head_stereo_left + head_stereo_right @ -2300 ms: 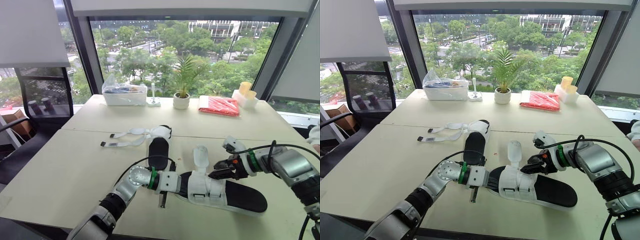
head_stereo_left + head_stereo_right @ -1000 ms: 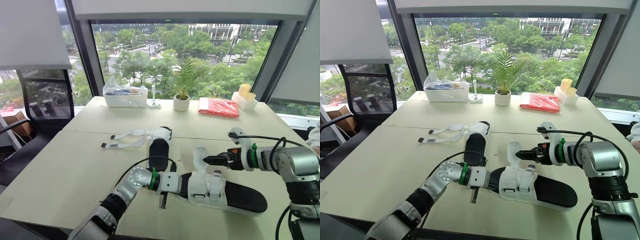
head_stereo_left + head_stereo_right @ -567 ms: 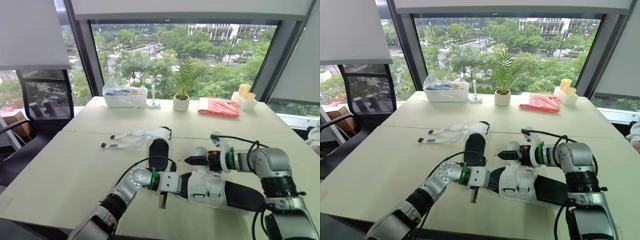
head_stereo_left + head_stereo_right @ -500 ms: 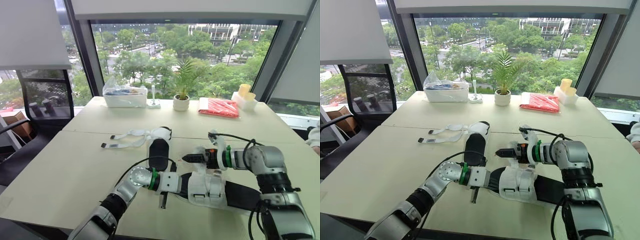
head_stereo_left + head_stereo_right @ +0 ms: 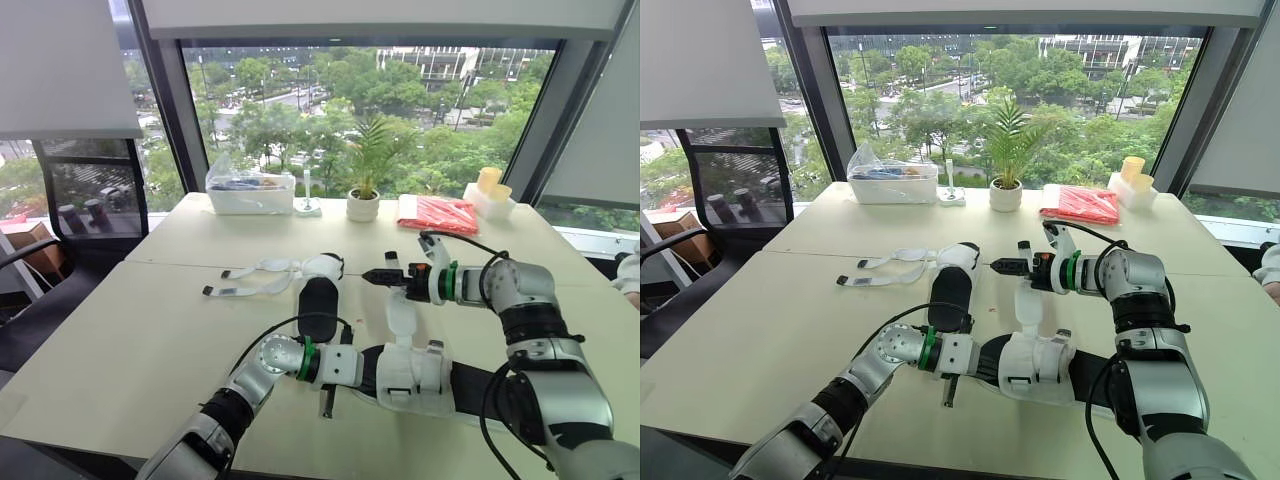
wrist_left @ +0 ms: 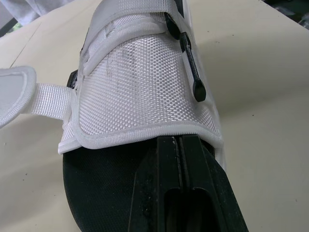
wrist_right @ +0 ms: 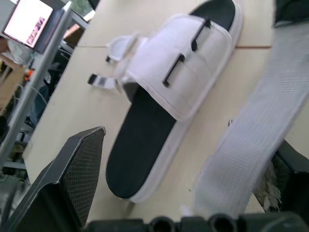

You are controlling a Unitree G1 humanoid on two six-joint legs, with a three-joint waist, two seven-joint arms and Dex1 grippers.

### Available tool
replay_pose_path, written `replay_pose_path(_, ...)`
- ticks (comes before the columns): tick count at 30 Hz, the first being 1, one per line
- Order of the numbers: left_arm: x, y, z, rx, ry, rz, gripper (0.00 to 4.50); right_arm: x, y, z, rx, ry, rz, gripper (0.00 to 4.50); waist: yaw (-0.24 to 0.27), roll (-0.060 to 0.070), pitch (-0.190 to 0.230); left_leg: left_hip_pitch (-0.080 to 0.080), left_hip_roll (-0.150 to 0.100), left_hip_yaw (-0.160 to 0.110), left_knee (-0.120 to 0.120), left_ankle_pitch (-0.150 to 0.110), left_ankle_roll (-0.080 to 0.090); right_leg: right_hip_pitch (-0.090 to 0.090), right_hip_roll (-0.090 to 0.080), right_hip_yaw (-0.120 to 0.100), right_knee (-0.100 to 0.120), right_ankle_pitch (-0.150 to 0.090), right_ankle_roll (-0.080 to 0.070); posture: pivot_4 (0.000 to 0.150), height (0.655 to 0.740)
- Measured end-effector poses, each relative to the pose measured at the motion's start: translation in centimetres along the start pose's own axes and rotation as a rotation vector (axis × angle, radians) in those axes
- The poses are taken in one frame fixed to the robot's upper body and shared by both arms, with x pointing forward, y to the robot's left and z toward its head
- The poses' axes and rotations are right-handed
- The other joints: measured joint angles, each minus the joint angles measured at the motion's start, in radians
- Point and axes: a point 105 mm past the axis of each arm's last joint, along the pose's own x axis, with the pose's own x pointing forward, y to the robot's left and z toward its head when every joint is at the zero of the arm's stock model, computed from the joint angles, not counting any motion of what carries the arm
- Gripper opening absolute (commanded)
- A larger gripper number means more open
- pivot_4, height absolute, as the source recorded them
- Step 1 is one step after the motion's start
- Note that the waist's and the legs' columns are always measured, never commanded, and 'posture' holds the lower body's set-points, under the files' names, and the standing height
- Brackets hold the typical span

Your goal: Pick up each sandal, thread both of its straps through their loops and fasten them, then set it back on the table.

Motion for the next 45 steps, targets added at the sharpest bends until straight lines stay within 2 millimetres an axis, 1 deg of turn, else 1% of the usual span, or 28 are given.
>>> replay_pose_path(1, 0.0, 0.0, 0.0, 0.000, 0.000, 0.000, 0.00, -0.1, 0.1, 0.1, 0.005, -0.008, 0.009, 3.23, 0.000, 0.000, 0.000, 0.000, 0.000, 0.000, 0.000, 0.000, 0.000, 0.000, 0.000, 0.000, 0.000, 0.000, 0.000, 0.150, 0.7374)
replay_pose_path(3, 0.0, 0.0, 0.0, 0.000, 0.000, 0.000, 0.00, -0.2, 0.4, 0.4, 0.006, -0.021, 0.021, 2.15, 0.000, 0.000, 0.000, 0.000, -0.001, 0.000, 0.000, 0.000, 0.000, 0.000, -0.001, 0.000, 0.000, 0.000, 0.000, 0.150, 0.7374)
replay_pose_path(7, 0.1, 0.0, 0.1, 0.001, -0.002, 0.000, 0.00, -0.8, 2.2, 1.2, -0.028, -0.044, 0.084, 0.07, 0.001, 0.000, 0.000, -0.001, -0.001, 0.000, 0.000, 0.000, 0.000, -0.001, -0.001, 0.000, 0.000, 0.000, 0.000, 0.150, 0.7374)
replay_pose_path(9, 0.1, 0.0, 0.1, 0.000, -0.003, -0.001, 0.00, -1.3, 3.1, 1.3, -0.051, -0.052, 0.113, 0.02, 0.002, 0.000, 0.000, -0.001, -0.001, 0.000, 0.000, 0.000, 0.000, -0.001, -0.001, 0.000, 0.000, 0.000, 0.000, 0.150, 0.7374)
replay_pose_path(10, 0.1, 0.0, 0.1, 0.000, -0.003, -0.001, 0.00, -1.6, 3.4, 1.0, -0.053, -0.048, 0.126, 0.02, 0.002, 0.000, 0.000, -0.001, -0.001, -0.001, 0.000, 0.000, 0.001, 0.000, -0.002, 0.000, -0.001, 0.000, 0.000, 0.150, 0.7374)
replay_pose_path(13, 0.2, 0.0, 0.1, 0.000, -0.004, -0.002, 0.00, -2.3, 4.0, -0.1, -0.045, -0.031, 0.143, 0.02, 0.002, 0.000, 0.000, -0.002, -0.002, -0.001, 0.000, 0.000, 0.001, 0.000, -0.002, 0.000, -0.001, 0.000, 0.000, 0.150, 0.7374)
replay_pose_path(15, 0.2, 0.0, 0.1, 0.000, -0.006, -0.004, 0.00, -3.2, 5.0, -1.3, -0.088, -0.024, 0.160, 0.02, 0.003, 0.000, 0.000, -0.002, -0.002, -0.001, 0.000, -0.001, 0.001, 0.000, -0.003, 0.000, -0.002, 0.000, 0.000, 0.150, 0.7374)
replay_pose_path(17, 0.3, 0.0, 0.1, -0.001, -0.007, -0.006, 0.00, -3.9, 5.8, -2.8, -0.159, -0.017, 0.154, 0.02, 0.004, 0.000, 0.000, -0.002, -0.002, -0.002, 0.000, -0.001, 0.002, 0.000, -0.003, 0.000, -0.003, 0.000, 0.000, 0.150, 0.7374)
replay_pose_path(19, 0.4, 0.0, 0.1, -0.004, -0.008, -0.006, 0.00, -4.5, 6.1, -4.4, -0.296, -0.055, 0.102, 0.02, 0.004, 0.000, 0.000, -0.002, -0.003, -0.002, 0.000, -0.001, 0.002, 0.001, -0.003, 0.000, -0.004, 0.000, 0.000, 0.150, 0.7374)
replay_pose_path(21, 0.3, 0.1, 0.1, -0.005, -0.007, -0.006, 0.00, -5.1, 6.3, -5.7, -0.382, -0.100, 0.062, 0.02, 0.002, 0.000, 0.000, -0.002, -0.003, -0.002, 0.000, -0.001, 0.002, 0.002, -0.003, 0.000, -0.004, 0.000, 0.000, 0.150, 0.7374)
replay_pose_path(24, 0.3, 0.0, 0.0, -0.006, -0.006, -0.006, 0.00, -6.1, 7.2, -6.9, -0.492, -0.198, 0.047, 0.02, 0.003, 0.000, 0.000, -0.001, -0.003, -0.002, 0.000, -0.001, 0.003, 0.002, -0.002, 0.000, -0.004, 0.000, 0.001, 0.150, 0.7374)
replay_pose_path(26, 0.3, 0.1, 0.0, -0.007, -0.005, -0.006, 0.00, -6.8, 7.8, -7.6, -0.583, -0.225, 0.029, 0.02, 0.001, -0.001, 0.000, -0.001, -0.003, -0.002, 0.000, -0.001, 0.003, 0.003, 0.000, 0.000, -0.004, 0.000, 0.001, 0.150, 0.7374)
replay_pose_path(30, 0.3, 0.0, -0.1, -0.010, -0.004, -0.006, 0.00, -7.8, 7.7, -9.4, -0.756, -0.251, -0.043, 0.02, 0.002, -0.004, 0.001, 0.001, -0.003, -0.002, 0.000, -0.001, 0.003, 0.005, 0.002, -0.002, -0.004, -0.001, 0.002, 0.150, 0.7374)
replay_pose_path(32, 0.3, 0.0, -0.1, -0.011, -0.004, -0.005, 0.00, -8.1, 7.5, -10.6, -0.810, -0.254, -0.074, 0.02, 0.002, -0.004, 0.001, 0.003, -0.003, -0.002, 0.000, -0.001, 0.003, 0.006, 0.002, -0.002, -0.004, -0.002, 0.004, 0.150, 0.7374)
replay_pose_path(35, 0.3, -0.1, -0.2, -0.013, -0.004, -0.004, 0.00, -8.6, 7.1, -12.4, -0.943, -0.231, -0.107, 0.02, 0.000, -0.005, 0.002, 0.005, -0.004, -0.002, 0.000, -0.002, 0.004, 0.006, 0.002, -0.002, -0.004, -0.003, 0.005, 0.150, 0.7374)
replay_pose_path(38, 0.3, -0.1, -0.2, -0.018, -0.003, -0.001, 0.00, -8.9, 7.0, -13.3, -1.059, -0.234, -0.104, 0.02, 0.001, -0.007, 0.003, 0.010, -0.004, -0.002, 0.000, -0.002, 0.004, 0.010, 0.002, -0.002, -0.004, -0.004, 0.007, 0.150, 0.7374)
replay_pose_path(41, 0.3, -0.2, -0.3, -0.021, -0.003, 0.001, 0.00, -8.9, 6.7, -14.6, -1.175, -0.184, -0.063, 0.02, 0.000, -0.010, 0.005, 0.016, -0.004, -0.002, -0.001, -0.003, 0.005, 0.016, 0.002, -0.002, -0.004, -0.006, 0.010, 0.150, 0.7374)
replay_pose_path(44, 0.3, -0.2, -0.3, -0.021, -0.003, 0.001, 0.00, -8.8, 6.4, -15.4, -1.311, -0.149, -0.027, 0.02, 0.001, -0.010, 0.005, 0.016, -0.004, -0.002, -0.002, -0.003, 0.005, 0.016, 0.002, -0.002, -0.004, -0.006, 0.010, 0.150, 0.7374)
replay_pose_path(45, 0.3, -0.2, -0.3, -0.021, -0.003, 0.001, 0.00, -8.7, 6.5, -15.7, -1.369, -0.134, -0.005, 0.29, 0.001, -0.010, 0.005, 0.016, -0.004, -0.002, -0.002, -0.003, 0.005, 0.016, 0.002, -0.002, -0.004, -0.006, 0.010, 0.150, 0.7374)
